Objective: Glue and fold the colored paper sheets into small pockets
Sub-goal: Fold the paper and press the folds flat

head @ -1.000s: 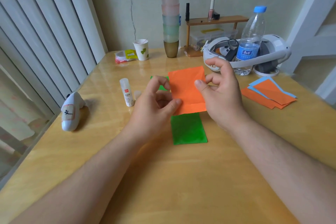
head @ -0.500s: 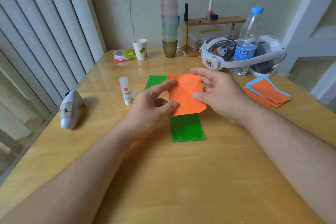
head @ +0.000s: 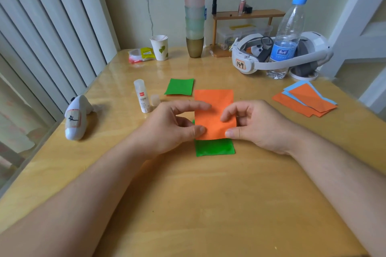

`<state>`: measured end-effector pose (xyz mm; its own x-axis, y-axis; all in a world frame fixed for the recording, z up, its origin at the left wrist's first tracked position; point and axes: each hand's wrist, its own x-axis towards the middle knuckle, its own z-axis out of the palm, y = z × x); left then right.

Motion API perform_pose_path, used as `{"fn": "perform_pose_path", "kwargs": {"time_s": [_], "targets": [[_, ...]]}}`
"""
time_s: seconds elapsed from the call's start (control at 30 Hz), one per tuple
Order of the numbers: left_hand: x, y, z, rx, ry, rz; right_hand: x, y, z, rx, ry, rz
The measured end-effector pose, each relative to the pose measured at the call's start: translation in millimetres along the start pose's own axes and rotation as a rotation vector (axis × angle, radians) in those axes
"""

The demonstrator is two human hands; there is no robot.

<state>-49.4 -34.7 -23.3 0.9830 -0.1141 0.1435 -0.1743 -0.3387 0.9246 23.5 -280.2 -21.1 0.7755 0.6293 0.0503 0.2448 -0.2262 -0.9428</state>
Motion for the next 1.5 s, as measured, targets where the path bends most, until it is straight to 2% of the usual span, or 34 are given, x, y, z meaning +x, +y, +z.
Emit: {"fn": "perform_pose_path", "kwargs": {"time_s": [0.27,0.37,0.5,0.67,0.97,1.17,1.5], "targets": [[0.5,-3.1,-7.0,0.104,-0.117,-0.049,-3.6,-2.7,6.1,-0.036,-0.075,0.011],[0.7,-4.0,-8.0,0.019,-0.141,-0.082,-0.5,-2.9,3.6,-0.048,-0.023,0.000],[0.0,-2.9,-8.3,0.013,-0.160,-0.115,-1.0,-3.3,3.4,-0.076,-0.041,0.012],[-2.0,-0.6,-5.0,0.139,-0.173,-0.072,-4.1,-8.2,1.4,-0.151,-0.039,0.037],[-0.8,-2.4,-5.0,0.203,-0.197,-0.059,-8.0,-14.3,1.8,-0.284,-0.055,0.094],[-0.3,0.6,-3.6,0.222,-0.186,-0.032,-9.4,-20.3,4.9,-0.438,-0.034,0.082],[-1.5,9.6,-0.2,0.309,-0.206,-0.035,-10.0,-25.0,8.4,-0.547,-0.032,0.071]]}}
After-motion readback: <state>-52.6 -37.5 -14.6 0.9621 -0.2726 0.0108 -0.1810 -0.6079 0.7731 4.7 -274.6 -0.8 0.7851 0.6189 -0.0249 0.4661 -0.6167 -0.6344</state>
